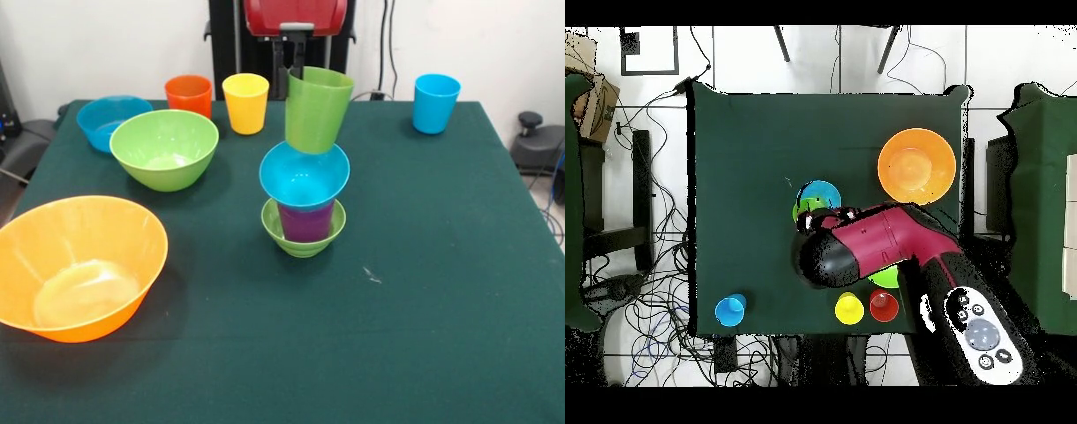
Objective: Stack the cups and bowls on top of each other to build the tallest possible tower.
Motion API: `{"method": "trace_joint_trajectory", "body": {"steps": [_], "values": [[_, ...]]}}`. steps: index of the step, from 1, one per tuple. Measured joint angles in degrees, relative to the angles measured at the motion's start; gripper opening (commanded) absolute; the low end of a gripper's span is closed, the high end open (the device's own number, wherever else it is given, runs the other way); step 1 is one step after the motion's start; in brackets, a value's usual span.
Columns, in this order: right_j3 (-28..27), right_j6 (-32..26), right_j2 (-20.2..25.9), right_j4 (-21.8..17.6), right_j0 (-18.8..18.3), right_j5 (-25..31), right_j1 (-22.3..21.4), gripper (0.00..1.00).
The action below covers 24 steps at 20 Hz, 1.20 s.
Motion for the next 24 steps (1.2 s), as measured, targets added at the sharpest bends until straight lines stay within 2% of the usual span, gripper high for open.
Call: {"method": "trace_joint_trajectory", "body": {"steps": [9,16,24], "values": [[0.04,0.00,-2.57,-0.16,4.55,-0.44,0.01,0.00],[-0.03,0.00,-5.92,-0.12,11.59,-2.25,0.90,0.00],[-1.81,0.00,-9.50,-0.11,19.03,-4.66,4.59,0.00]]}}
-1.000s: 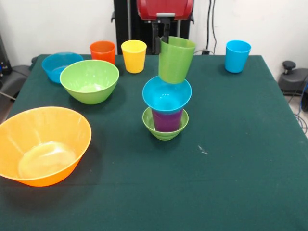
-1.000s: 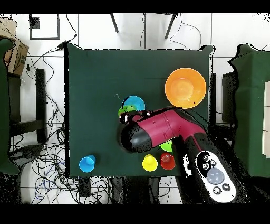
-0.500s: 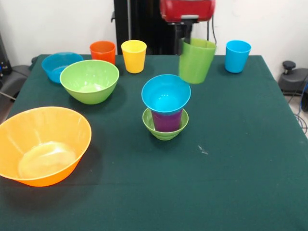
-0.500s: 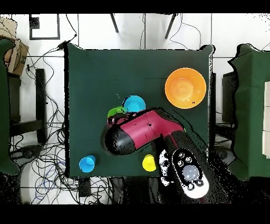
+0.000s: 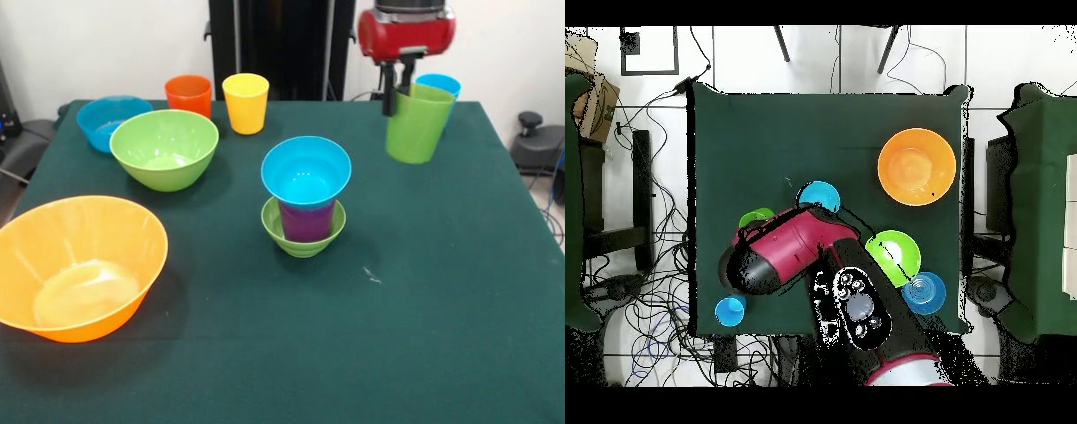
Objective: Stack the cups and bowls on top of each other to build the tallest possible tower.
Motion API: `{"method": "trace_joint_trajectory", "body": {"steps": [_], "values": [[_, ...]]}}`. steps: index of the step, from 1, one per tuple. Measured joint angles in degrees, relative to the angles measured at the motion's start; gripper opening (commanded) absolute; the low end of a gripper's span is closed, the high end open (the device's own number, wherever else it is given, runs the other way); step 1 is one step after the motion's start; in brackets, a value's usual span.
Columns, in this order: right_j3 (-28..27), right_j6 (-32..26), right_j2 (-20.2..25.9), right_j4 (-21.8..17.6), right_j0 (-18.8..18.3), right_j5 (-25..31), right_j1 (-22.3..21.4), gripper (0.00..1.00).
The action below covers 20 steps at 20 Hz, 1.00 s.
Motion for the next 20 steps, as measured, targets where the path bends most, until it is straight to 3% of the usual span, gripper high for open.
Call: {"method": "trace_joint_trajectory", "body": {"steps": [5,13,20], "values": [[-0.93,0.00,-0.46,1.30,2.25,0.00,1.68,0.00],[-1.05,0.00,-0.53,8.03,5.99,1.29,1.06,0.00],[2.34,0.00,0.04,17.36,8.99,3.52,-7.29,0.00]]}}
